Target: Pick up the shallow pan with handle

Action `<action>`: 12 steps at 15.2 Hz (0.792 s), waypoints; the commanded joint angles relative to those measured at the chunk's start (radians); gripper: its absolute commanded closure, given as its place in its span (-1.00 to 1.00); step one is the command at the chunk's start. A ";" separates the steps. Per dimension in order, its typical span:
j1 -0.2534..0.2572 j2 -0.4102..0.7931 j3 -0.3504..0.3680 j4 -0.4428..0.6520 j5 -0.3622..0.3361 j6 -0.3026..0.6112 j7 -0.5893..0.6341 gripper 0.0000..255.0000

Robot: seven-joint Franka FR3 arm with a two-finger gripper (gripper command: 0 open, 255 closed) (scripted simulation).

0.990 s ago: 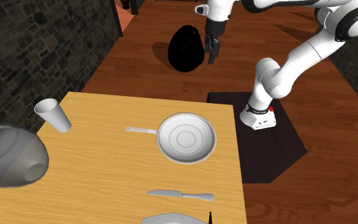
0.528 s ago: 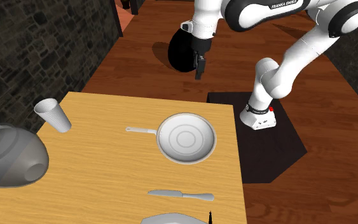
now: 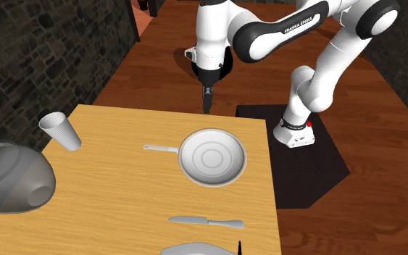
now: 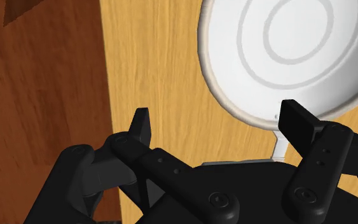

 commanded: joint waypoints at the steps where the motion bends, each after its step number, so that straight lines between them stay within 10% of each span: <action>1: 0.004 0.070 0.025 0.044 -0.011 0.024 0.047 -1.00; 12: 0.070 0.505 0.097 0.391 -0.146 0.075 0.292 -1.00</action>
